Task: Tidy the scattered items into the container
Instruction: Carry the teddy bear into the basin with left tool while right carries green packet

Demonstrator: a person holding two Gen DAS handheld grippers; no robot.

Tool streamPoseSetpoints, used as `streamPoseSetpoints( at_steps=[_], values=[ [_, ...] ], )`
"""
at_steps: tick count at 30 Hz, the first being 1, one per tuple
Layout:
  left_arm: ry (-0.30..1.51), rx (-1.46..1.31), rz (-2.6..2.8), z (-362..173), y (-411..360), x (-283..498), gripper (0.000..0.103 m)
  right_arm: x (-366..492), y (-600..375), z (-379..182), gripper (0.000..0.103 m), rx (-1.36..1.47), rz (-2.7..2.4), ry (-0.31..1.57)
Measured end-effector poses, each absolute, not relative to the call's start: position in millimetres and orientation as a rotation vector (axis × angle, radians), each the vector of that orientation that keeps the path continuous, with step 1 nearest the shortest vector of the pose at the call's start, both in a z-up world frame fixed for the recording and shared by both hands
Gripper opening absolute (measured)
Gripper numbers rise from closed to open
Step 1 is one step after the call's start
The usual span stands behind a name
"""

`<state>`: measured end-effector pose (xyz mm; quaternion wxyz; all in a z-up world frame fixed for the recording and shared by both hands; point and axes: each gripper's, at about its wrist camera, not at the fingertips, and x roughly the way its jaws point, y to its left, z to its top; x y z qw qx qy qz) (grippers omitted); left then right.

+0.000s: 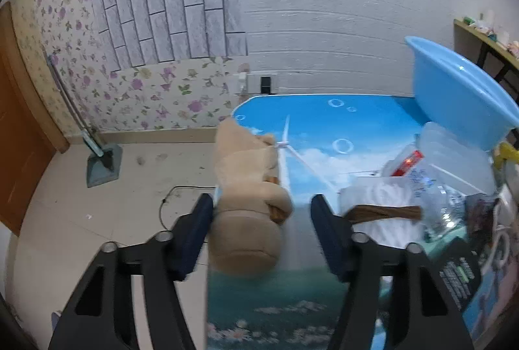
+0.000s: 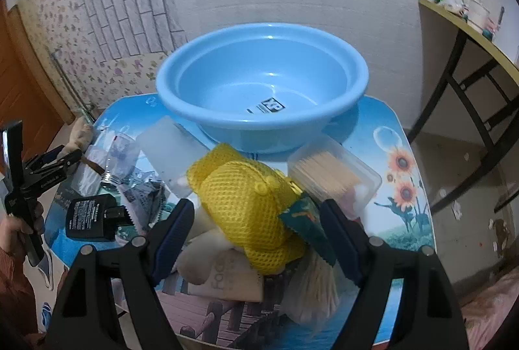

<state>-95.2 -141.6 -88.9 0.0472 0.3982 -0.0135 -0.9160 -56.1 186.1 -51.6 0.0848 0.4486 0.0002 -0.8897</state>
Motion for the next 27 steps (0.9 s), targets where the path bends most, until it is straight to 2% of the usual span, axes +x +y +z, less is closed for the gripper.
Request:
streamPoseSetpoints(
  at_steps=[6, 7, 9, 15, 22, 27],
  values=[
    [0.016, 1.206, -2.802, -87, -149, -89, 0.046, -56, 184, -50, 0.080, 1.327, -2.676, 0.014],
    [0.023, 1.207, -2.804, -86, -149, -87, 0.046, -56, 184, -50, 0.073, 1.325, -2.682, 0.025],
    [0.057, 1.207, -2.815, -82, -149, -83, 0.046, -57, 185, -52, 0.067, 1.342, -2.679, 0.029],
    [0.112, 1.189, -2.843, -69, -138, -63, 0.046, -53, 196, -52, 0.066, 1.343, -2.688, -0.007],
    [0.141, 1.169, -2.875, -53, -117, -47, 0.046, -47, 217, -53, 0.057, 1.336, -2.719, -0.029],
    [0.154, 1.181, -2.899, -45, -96, -37, 0.046, -43, 232, -59, 0.055, 1.347, -2.704, -0.090]
  ],
)
